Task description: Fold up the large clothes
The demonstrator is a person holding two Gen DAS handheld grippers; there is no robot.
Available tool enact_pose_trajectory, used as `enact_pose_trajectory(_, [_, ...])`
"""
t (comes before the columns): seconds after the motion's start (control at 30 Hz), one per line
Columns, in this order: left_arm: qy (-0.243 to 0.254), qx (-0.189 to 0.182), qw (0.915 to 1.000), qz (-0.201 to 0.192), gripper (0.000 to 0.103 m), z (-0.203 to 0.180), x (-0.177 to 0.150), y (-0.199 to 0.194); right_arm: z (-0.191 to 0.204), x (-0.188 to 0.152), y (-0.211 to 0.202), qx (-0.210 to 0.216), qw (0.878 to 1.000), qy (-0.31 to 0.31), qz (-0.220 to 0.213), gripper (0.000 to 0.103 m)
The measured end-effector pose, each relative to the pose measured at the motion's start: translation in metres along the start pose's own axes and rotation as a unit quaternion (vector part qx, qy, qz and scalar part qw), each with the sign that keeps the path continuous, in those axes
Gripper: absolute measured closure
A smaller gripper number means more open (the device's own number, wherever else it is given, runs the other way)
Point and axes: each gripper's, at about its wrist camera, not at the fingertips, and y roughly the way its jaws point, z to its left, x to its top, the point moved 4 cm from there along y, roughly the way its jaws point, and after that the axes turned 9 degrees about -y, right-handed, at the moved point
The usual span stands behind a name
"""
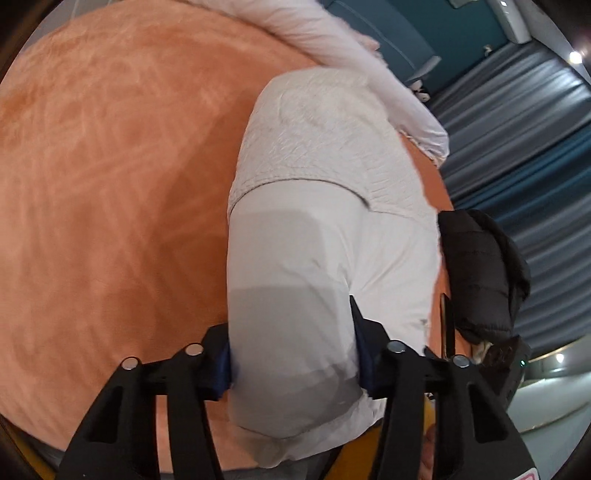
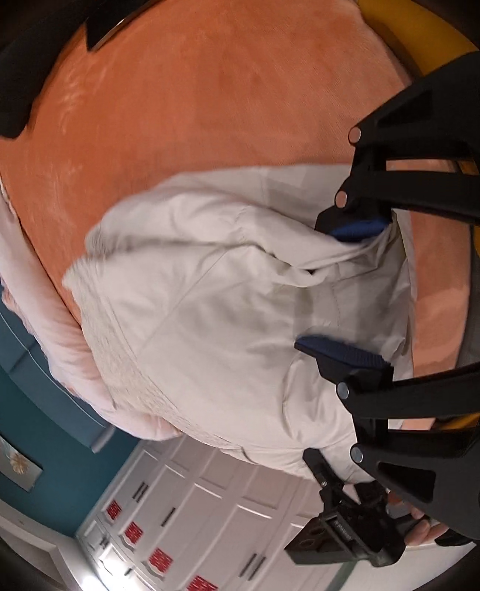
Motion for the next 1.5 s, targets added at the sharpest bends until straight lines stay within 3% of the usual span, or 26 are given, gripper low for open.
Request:
enact_pose_trajectory(0.23, [-0.004, 0.055, 0.9984, -0.014, 0.056, 0.056, -0.033, -0.064, 0.064, -0.049, 0.014, 0.045, 0.995, -0.073, 0.053, 0.059])
enact_pose_trajectory(0.43, [-0.045, 0.072, 0.9963, -0.01, 0.05, 0.101, -0.064, -0.088, 0.084, -0.078, 0.021, 0.033, 0.989, -0.109, 0.095, 0.057])
enact_pose_trajectory(0.57, [0.01, 0.127, 0.9905, -0.053, 0.049, 0.08, -0.064, -0.109, 0.077, -0.07, -0.01, -0.01, 0.994, -0.094, 0.059, 0.054])
enact_pose_trajectory(0.63, [0.072, 0.17, 0.9772, -0.105, 0.051, 0.057, -0.062, -0.127, 0.08, -0.062, -0.031, -0.024, 0.995, -0.093, 0.023, 0.052])
enact_pose_trajectory(0.73, [0.121, 0.193, 0.9636, -0.139, 0.043, 0.031, -0.059, -0.139, 0.099, -0.053, -0.044, -0.013, 0.994, -0.108, -0.007, 0.045])
enact_pose_trajectory(0.83, [0.127, 0.191, 0.9628, -0.143, 0.043, 0.023, -0.057, -0.138, 0.116, -0.054, -0.027, 0.012, 0.992, -0.124, 0.014, 0.044])
enact_pose_trajectory(0.97, [0.122, 0.195, 0.9633, -0.138, 0.043, 0.023, -0.059, -0.133, 0.113, -0.075, 0.004, -0.008, 0.987, -0.142, 0.074, 0.043])
enact_pose_trajectory(1.2, [0.125, 0.205, 0.9623, -0.127, 0.043, 0.028, -0.065, -0.124, 0.093, -0.078, 0.004, 0.026, 0.993, -0.082, 0.079, 0.043])
enact_pose_trajectory(1.37, [0.122, 0.212, 0.962, -0.12, 0.043, 0.032, -0.069, -0.117, 0.092, -0.077, -0.002, 0.03, 0.993, -0.082, 0.073, 0.041])
enact_pose_trajectory(1.4, [0.12, 0.217, 0.9618, -0.117, 0.043, 0.035, -0.07, -0.113, 0.095, -0.077, 0.003, 0.033, 0.993, -0.08, 0.077, 0.042])
enact_pose_trajectory(1.43, [0.116, 0.22, 0.9621, -0.111, 0.043, 0.038, -0.07, -0.108, 0.097, -0.077, 0.01, 0.04, 0.993, -0.077, 0.083, 0.05])
enact_pose_trajectory(1.47, [0.113, 0.222, 0.9624, -0.108, 0.043, 0.041, -0.072, -0.106, 0.096, -0.077, 0.01, 0.055, 0.992, -0.073, 0.088, 0.077])
enact_pose_trajectory(1.5, [0.107, 0.224, 0.9631, -0.103, 0.043, 0.045, -0.073, -0.103, 0.101, -0.073, 0.008, 0.076, 0.99, -0.07, 0.092, 0.095])
